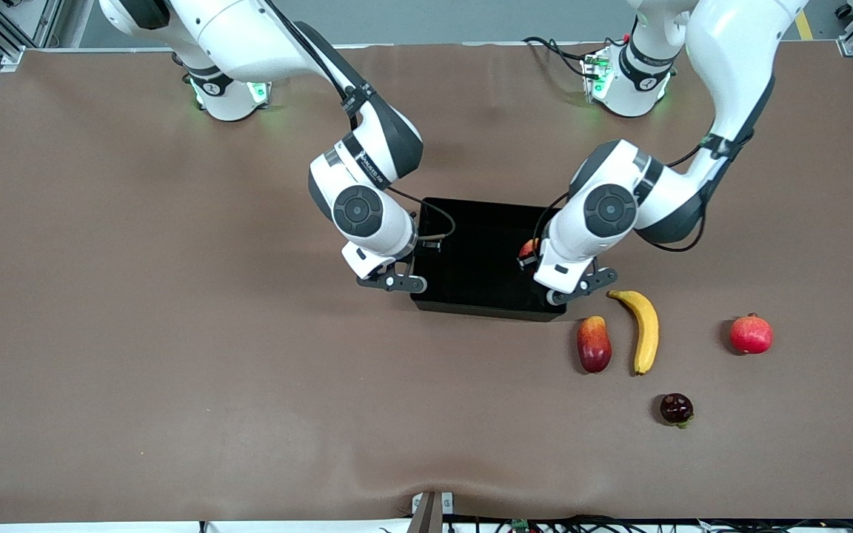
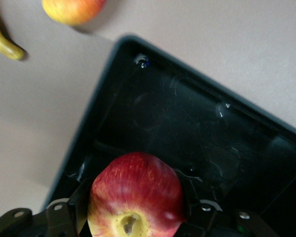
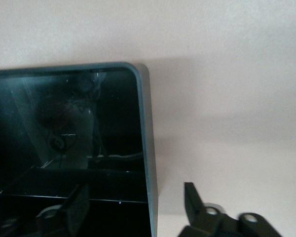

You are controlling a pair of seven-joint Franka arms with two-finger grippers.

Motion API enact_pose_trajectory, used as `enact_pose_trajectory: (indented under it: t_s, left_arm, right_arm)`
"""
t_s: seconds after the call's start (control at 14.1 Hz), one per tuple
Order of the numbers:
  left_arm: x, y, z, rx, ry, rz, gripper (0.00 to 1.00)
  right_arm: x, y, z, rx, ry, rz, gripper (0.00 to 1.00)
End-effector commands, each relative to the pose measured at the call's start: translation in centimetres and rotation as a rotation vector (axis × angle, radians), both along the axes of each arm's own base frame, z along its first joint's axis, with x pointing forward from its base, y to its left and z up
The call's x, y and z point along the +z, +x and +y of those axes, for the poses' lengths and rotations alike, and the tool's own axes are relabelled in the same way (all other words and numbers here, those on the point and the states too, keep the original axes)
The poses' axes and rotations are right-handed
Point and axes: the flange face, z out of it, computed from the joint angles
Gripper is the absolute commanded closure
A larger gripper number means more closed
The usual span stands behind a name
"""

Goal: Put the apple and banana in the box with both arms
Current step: 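Slide the tray with the right gripper while the left gripper carries the apple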

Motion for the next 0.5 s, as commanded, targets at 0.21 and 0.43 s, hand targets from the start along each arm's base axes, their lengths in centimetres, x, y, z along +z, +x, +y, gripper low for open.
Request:
enact_pose_trajectory:
  t_s: [0.21,0.43]
  left_arm:
    - [-5.7,-2.3,-1.5,0.002,0.159,-0.044,1.0]
    - [-7.3,-2.6,-1.8,0.021,0.155,-0.024,1.0]
  right_arm:
    - [2.5,2.5,-4.9,-0.016,-0.044,0.011,0.0]
    - [3.2,4.5,-9.4,0.004,-0.049,0.051,0.0]
